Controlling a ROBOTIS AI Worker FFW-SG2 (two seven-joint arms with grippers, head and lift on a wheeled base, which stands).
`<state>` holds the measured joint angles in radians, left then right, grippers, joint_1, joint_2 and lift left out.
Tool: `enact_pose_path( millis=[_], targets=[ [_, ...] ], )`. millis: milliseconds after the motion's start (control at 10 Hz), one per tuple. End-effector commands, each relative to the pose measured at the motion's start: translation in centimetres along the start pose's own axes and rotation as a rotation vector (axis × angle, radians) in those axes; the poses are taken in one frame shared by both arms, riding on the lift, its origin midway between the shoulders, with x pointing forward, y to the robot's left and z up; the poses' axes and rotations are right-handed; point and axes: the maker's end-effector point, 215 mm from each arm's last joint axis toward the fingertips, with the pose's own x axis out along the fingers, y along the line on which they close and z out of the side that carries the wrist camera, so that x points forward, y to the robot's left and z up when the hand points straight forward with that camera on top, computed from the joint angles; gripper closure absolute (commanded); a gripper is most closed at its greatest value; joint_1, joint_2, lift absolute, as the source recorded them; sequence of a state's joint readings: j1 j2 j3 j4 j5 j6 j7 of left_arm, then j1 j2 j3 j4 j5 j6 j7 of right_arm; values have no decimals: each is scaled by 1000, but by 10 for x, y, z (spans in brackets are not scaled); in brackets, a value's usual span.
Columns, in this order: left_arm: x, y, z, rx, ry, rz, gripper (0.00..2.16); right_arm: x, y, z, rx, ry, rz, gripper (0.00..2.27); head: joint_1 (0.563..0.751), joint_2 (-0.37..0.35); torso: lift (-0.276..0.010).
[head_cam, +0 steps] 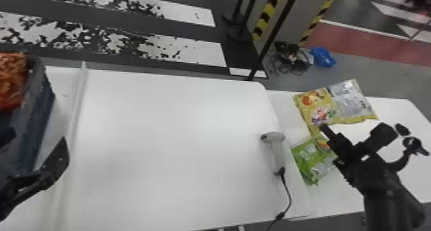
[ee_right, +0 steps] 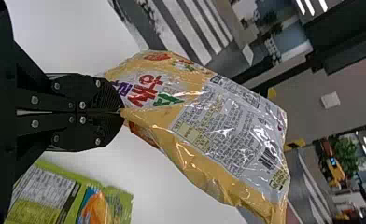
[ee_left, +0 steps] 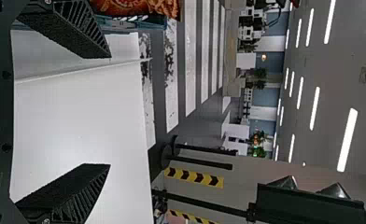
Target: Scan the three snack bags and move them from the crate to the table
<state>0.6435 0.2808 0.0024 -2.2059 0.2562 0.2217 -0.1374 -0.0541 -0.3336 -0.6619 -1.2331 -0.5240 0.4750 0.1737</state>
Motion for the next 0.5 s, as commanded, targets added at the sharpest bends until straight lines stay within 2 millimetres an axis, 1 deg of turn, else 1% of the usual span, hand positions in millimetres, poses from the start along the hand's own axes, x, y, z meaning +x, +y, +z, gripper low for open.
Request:
enact_pose_path(
  millis=[0, 100, 200, 300, 400],
  targets=[
    [-1, 0, -2, 2, 4, 0, 29, 12, -32, -26, 10, 92, -149, 2243, 695, -350, -62],
    [-1, 0, -4, 1, 7, 0, 29, 11, -57, -48, 2, 139, -235, 2243, 695, -350, -62],
    [-2, 2, -2, 4, 4, 2, 29, 13, -64, -54, -48, 161, -268, 2240, 695, -350, -62],
    [-2, 2, -1, 3, 1, 2, 29, 15, -55, -61, -88, 182, -242, 2216, 695, -350, -62],
    [-1, -2, -1, 0, 0, -3, 29, 16, -43, -67, -109, 198, -208, 1828, 695, -350, -62]
  ],
)
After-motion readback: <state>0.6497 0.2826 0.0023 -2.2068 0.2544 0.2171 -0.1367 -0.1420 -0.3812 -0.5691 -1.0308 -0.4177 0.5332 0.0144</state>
